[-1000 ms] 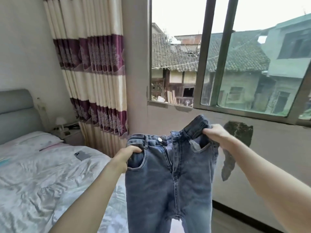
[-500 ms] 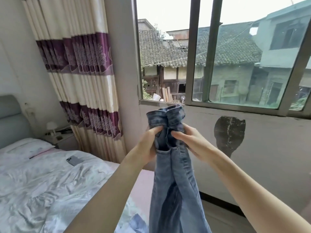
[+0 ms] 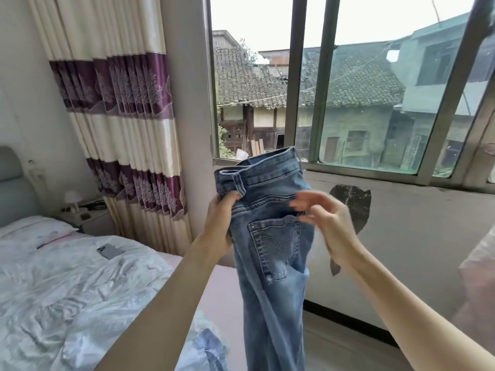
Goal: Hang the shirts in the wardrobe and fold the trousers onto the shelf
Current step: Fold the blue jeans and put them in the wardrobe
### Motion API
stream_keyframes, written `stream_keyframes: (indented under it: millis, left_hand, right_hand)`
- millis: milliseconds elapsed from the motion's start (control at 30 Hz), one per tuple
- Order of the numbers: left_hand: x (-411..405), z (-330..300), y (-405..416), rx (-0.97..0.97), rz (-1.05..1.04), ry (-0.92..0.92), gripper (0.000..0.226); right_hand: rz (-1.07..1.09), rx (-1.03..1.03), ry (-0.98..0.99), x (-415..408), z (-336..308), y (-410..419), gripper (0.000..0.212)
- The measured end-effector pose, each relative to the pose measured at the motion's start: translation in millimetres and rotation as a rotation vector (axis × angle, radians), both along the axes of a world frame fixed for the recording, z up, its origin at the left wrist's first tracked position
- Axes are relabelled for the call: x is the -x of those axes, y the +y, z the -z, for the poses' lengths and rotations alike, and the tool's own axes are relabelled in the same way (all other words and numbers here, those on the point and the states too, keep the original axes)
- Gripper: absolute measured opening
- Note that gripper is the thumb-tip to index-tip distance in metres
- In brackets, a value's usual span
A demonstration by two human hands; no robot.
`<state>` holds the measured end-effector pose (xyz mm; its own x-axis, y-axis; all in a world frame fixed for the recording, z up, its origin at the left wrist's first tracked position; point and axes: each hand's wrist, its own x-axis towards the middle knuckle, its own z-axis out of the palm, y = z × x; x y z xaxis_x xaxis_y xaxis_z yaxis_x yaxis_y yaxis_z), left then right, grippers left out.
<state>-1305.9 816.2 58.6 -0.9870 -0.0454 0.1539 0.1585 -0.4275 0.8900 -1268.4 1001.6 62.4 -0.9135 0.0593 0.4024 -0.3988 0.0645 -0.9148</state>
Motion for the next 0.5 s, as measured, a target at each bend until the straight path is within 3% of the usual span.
stream_keyframes:
  millis: [33, 67, 133, 167, 267, 400, 500]
  left_hand:
    - [-8.7, -4.1, -0.3, 0.018, 0.003, 0.000, 0.008]
    - [-17.5, -9.0, -1.1, 0.042, 0.014, 0.017, 0.006]
    - [-37.2, -23.6, -5.1, 0.072, 0.046, 0.067, 0.009]
    - [-48.4, -31.7, -8.3, 0.084, 0.063, 0.089, 0.014]
    - [-88.7, -53.1, -24.0, 0.140, 0.069, 0.148, 0.029]
    - [-156.4, -63.5, -47.8, 0.190, -0.057, 0.213, 0.024]
    - [-220.2, -61.0, -69.0, 0.217, -0.197, 0.218, 0.024]
  right_hand:
    - [0.136, -0.089, 0.060, -3.4, -1.2, 8.7, 0.032]
    - [0.184, -0.158, 0.063, -6.1, -5.4, 14.1, 0.044]
    - [0.045, -0.143, 0.002, -12.4, -18.9, 18.2, 0.083]
    - [-0.070, -0.076, -0.034, -15.4, -26.8, 19.0, 0.089]
    - [-0.400, 0.053, -0.111, -36.4, -54.4, 14.2, 0.064]
    - [-0.709, -0.092, -0.106, -81.9, -78.0, -6.3, 0.029]
    - [-0.786, -0.163, -0.010, -126.7, -85.7, -39.8, 0.022]
